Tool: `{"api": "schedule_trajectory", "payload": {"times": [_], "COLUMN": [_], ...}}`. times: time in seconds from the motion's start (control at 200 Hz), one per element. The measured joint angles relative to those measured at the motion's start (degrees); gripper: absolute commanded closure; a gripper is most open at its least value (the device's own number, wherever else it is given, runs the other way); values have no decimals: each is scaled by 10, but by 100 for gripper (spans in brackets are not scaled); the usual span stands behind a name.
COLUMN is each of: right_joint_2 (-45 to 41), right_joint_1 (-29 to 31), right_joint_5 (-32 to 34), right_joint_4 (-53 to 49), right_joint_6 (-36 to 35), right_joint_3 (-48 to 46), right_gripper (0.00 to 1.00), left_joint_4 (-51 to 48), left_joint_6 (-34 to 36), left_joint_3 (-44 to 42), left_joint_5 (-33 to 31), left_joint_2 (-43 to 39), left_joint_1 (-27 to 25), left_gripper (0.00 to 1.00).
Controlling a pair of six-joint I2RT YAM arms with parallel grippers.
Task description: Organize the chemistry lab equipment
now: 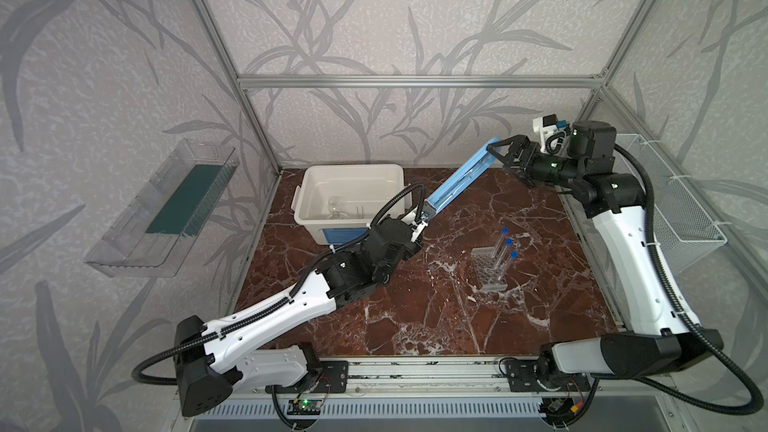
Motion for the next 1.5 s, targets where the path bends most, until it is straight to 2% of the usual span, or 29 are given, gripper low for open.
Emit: {"api": "schedule_trajectory", "payload": {"times": [0.2,0.31,0.47,0.585,0.71,0.78,0.84,0.905,1.015,1.06,1.225,1.4,1.499], "right_joint_2": [5,9,18,18,17,17,18,19,21,22,26,32,35], "right_joint_1": [0,-3,-11,-20,-30,-34,-36,-36,-36,-36,-36,-36,-37], "right_joint_5": [-4,-5,-8,-9,-14,-14,-15,-17,-22,-23,-32,-44,-41], "right_joint_4": [-12,-14,-20,-24,-22,-21,-19,-16,-9,-7,5,12,21], "right_joint_6": [-2,-3,-6,-10,-10,-12,-10,-6,-3,1,22,47,43], "right_joint_3": [-4,-23,-57,-75,-78,-78,-78,-80,-85,-87,-91,-91,-91], "right_gripper": [0,4,21,39,42,50,56,58,63,66,78,87,88], "left_joint_4": [32,65,99,104,108,118,125,132,138,140,144,135,129], "left_joint_6": [31,61,82,92,99,100,100,98,96,94,67,3,-39], "left_joint_3": [-18,-19,-39,-47,-48,-55,-61,-68,-73,-75,-82,-100,-112], "left_joint_5": [-39,-77,-103,-109,-113,-119,-125,-130,-137,-139,-106,-38,1], "left_joint_2": [6,31,56,56,60,62,63,65,67,67,62,28,-2], "left_joint_1": [-28,-54,-68,-68,-73,-79,-83,-89,-97,-101,-117,-119,-119], "left_gripper": [100,100,100,98,98,97,93,85,82,77,39,30,29]}}
